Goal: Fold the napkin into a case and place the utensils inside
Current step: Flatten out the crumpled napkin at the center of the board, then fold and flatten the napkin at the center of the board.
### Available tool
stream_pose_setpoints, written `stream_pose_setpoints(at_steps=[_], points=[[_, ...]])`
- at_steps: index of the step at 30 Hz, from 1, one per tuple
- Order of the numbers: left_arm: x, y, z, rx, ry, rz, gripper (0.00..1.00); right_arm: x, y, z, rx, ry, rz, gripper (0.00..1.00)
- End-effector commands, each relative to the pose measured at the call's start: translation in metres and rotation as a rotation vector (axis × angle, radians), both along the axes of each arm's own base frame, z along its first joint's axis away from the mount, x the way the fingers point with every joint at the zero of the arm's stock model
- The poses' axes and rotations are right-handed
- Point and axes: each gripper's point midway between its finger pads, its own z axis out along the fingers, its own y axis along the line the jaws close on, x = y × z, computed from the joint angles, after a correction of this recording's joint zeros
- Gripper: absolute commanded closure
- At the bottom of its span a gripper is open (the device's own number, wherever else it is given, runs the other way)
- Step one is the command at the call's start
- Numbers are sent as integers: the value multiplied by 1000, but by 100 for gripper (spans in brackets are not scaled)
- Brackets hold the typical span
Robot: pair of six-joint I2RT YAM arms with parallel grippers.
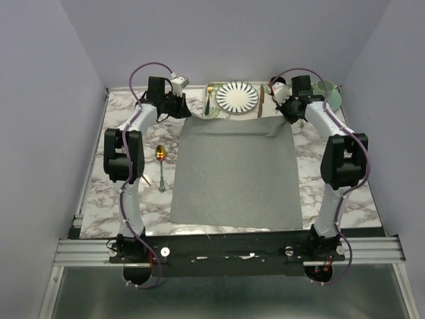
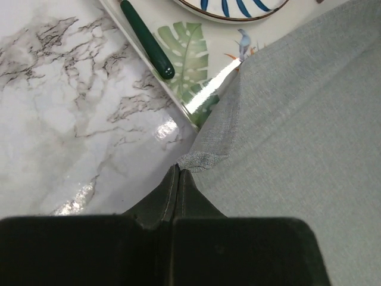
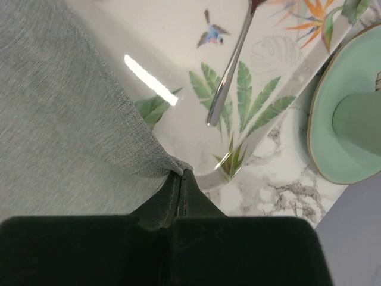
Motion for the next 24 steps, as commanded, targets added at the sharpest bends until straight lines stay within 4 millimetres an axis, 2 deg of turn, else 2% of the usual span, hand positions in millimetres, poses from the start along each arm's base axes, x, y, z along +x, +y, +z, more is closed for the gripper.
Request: stream_pose_setpoints(at_steps=[1,4,5,6,7,8,9,10,11,12,13,14,15,16,17,18,19,20,21,22,23,24], points=[[24,-4,23,-11,-110,-53,100,37,-5,29,-29,-116,-4,99],[21,-4,27,-4,-121,-71,100,32,-5,34,-27,-117,3,99],[14,-5,29,-1,-123,-95,100,28,-6,37,-25,-119,5,99],[9,-3,31,0,-124,-103,100,15,-6,38,-24,-108,13,99],[2,-3,42,4,-140,-115,100,8,-6,42,-25,-112,20,99],[-11,-2,35,21,-127,-152,100,0,-8,44,-34,-109,33,99],[-22,-1,36,27,-126,-181,100,-13,-7,60,-25,-137,51,99],[-33,-1,37,39,-133,-217,100,-31,-7,44,-33,-93,79,99],[-59,1,36,50,-101,-249,100,-44,-7,39,-33,-73,101,99],[-71,2,35,83,-141,-317,100,-61,-3,49,-18,-82,134,99],[-84,4,33,99,-141,-344,100,-73,-1,44,-14,-63,163,99],[-109,8,27,115,-114,-366,100,-95,-1,21,-22,0,204,99],[-117,13,21,164,-143,-398,100,-111,4,13,2,39,232,99],[-128,17,24,187,-161,-414,100,-124,5,11,4,58,257,99],[-151,21,6,205,-104,-447,100,-140,5,-4,12,111,263,99],[-163,23,0,218,-95,-477,100,-157,7,-14,27,163,279,99],[-173,26,3,253,-143,-527,100,-166,6,-15,21,169,293,99],[-196,29,-14,255,-89,-556,100,-175,5,-19,18,183,304,99],[-207,31,-18,264,-86,-573,100,-197,3,-37,16,237,314,99],[-215,34,-15,289,-135,-609,100,-207,1,-43,6,254,325,99],[-236,36,-29,285,-92,-635,100,-217,-1,-41,-11,238,351,99],[-244,38,-32,291,-92,-653,100,-237,-4,-56,-19,279,364,99]])
